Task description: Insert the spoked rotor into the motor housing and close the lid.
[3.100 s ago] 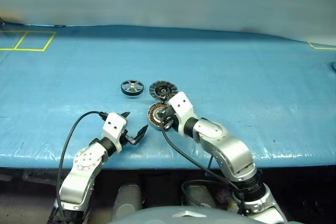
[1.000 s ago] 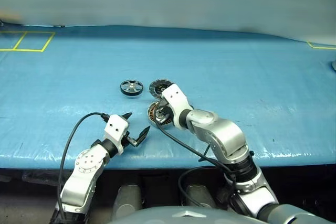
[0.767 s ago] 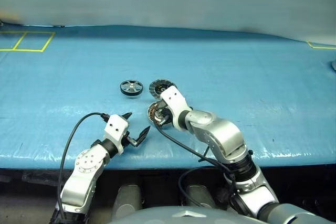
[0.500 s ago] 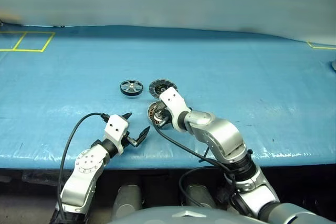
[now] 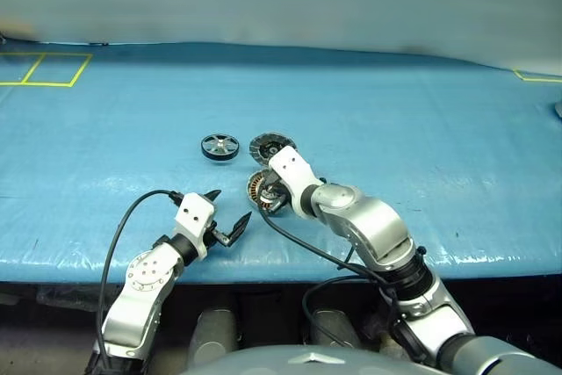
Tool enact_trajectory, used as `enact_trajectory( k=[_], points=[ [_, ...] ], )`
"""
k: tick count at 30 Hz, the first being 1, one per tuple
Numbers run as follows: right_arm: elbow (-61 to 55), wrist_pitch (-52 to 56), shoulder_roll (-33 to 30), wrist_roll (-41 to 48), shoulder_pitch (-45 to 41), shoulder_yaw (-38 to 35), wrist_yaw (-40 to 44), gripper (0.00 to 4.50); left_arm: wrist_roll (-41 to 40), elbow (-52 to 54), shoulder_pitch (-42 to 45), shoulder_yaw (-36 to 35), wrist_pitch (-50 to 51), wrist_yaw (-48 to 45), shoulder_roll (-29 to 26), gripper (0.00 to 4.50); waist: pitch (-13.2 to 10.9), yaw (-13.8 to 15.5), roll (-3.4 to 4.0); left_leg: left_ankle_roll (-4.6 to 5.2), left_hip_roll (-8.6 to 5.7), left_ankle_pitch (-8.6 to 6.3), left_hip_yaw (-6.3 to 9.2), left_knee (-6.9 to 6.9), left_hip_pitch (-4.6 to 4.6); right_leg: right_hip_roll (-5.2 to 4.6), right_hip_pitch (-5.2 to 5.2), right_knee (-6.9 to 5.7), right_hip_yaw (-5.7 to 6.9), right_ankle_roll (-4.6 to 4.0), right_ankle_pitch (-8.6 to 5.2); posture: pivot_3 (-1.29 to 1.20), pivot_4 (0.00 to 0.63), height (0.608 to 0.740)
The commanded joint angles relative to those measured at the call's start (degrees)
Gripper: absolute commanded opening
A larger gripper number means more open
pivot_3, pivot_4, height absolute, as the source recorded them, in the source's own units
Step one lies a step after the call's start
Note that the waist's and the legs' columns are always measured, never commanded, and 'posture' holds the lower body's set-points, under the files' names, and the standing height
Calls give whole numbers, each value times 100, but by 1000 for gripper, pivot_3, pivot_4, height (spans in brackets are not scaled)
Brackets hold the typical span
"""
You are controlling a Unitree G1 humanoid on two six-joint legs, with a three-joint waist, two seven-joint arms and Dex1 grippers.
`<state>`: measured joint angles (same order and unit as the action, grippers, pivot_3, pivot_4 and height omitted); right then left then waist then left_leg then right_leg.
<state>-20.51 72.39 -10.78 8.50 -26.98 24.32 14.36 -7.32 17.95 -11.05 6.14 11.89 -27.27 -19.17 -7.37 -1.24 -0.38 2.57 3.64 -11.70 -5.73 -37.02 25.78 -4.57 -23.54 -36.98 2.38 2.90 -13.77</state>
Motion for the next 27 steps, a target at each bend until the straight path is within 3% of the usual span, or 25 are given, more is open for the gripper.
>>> enact_trajectory(
  k=[1, 27],
  points=[
    [16, 24, -8, -29, -46, 4, -24, 23, 32, 42, -28, 22, -141, 47, 37, 4500, 0, 2, 0, 0, 0, 0, 0, 0, 0, 0, 0, 0, 0, 0, 0, 0, 150, 740],
    [-372, 3, 178, 70, -73, 79, 61, 23, 11, 76, -51, 32, -123, 61, -20, 4500, -1, -11, 1, -1, 0, -1, 0, 5, 3, -2, -6, 3, 0, -1, -1, 0, 150, 740]
  ],
)
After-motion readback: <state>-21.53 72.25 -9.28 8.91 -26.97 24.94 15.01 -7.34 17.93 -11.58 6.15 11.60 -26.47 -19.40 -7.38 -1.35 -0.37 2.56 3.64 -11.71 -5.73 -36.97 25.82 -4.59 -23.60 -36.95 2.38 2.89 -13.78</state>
